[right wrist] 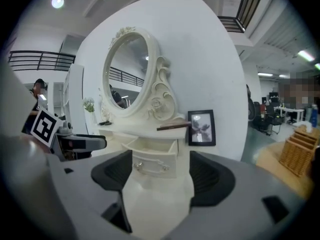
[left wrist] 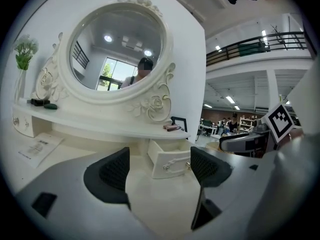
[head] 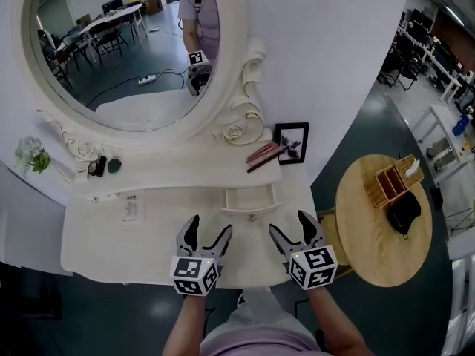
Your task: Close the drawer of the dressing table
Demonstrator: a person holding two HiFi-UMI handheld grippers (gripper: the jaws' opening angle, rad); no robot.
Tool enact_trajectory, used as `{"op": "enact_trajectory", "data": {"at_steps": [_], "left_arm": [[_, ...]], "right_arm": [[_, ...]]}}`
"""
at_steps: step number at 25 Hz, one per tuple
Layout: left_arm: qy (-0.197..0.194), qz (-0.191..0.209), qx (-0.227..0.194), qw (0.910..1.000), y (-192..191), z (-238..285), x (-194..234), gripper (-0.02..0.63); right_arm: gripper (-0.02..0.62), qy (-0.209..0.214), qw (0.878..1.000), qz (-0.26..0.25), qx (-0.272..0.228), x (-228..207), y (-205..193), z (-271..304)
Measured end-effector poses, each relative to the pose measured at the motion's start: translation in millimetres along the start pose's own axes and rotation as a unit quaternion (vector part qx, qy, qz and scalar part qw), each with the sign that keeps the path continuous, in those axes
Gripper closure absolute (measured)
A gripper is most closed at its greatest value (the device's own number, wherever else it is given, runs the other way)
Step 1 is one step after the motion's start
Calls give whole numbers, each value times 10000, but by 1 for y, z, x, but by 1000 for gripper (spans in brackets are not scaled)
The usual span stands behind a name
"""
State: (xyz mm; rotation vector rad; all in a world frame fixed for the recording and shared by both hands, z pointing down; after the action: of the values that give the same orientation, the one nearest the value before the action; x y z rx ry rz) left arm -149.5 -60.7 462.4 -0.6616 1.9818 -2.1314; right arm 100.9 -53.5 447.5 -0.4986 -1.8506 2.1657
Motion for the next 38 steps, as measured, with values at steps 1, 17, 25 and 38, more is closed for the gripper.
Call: {"op": "enact_trajectory", "data": {"at_steps": [1, 17, 25, 38], "left_arm": [[-1, 12, 44, 10000, -3, 2, 1, 241], [-239, 286, 527, 9979, -32, 37, -1, 242], [-295, 393, 694, 9964, -39, 45, -1, 264], [-232, 475, 835, 9951, -47, 49, 0, 332]], "right_arm": [[232, 25, 10000, 3, 34, -1, -2, 4], [249, 270, 9985, -11, 474, -14, -29, 39], [279, 364, 9973, -72, 637, -17, -38, 47], [359, 546, 9960, -130, 702, -20, -44, 58]]}}
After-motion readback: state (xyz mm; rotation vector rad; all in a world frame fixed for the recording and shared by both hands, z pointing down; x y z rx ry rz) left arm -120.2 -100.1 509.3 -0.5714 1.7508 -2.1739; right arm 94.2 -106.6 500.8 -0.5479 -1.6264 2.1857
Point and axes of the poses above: the fingertips, and each gripper's own axes: z forward along the fingers, x to its left, y out of its top, the point moved 8 cm from there along -z, backward along the fingers, and after that the axes turned 14 degrees about -x, right-handed, at the moved point
